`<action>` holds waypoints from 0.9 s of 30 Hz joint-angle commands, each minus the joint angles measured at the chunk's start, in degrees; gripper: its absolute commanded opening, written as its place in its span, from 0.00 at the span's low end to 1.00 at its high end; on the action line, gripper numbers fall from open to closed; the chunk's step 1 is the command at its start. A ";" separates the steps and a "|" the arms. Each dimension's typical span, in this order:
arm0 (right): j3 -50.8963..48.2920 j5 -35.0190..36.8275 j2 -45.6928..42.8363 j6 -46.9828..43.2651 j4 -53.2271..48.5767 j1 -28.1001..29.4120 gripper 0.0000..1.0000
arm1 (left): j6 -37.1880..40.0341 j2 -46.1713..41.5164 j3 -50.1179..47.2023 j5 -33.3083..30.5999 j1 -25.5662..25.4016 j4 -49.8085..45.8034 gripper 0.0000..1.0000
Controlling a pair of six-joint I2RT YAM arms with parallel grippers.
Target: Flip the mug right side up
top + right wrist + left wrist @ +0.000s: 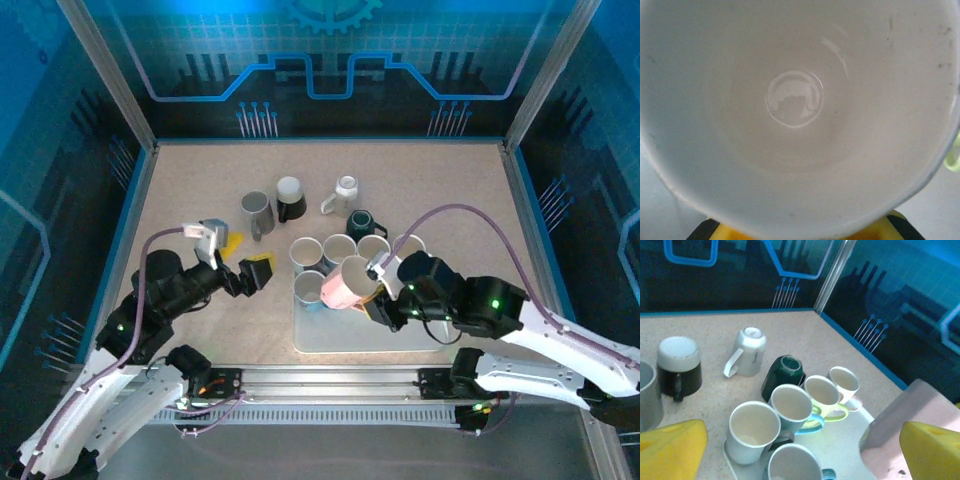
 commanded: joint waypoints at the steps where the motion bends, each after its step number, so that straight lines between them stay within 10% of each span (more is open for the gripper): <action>1: -0.11 9.88 -2.24 -2.21 -1.83 2.15 0.00 | 1.73 -1.83 -1.90 -4.42 -0.24 -2.87 0.99; 18: -17.74 21.43 0.66 2.78 11.64 4.26 0.00 | 1.43 -1.36 -1.54 -6.15 -0.17 -5.16 0.99; 27: -22.14 13.58 5.71 -1.12 23.27 -2.69 0.00 | 1.41 -1.79 -1.20 -6.20 -0.21 -6.53 0.99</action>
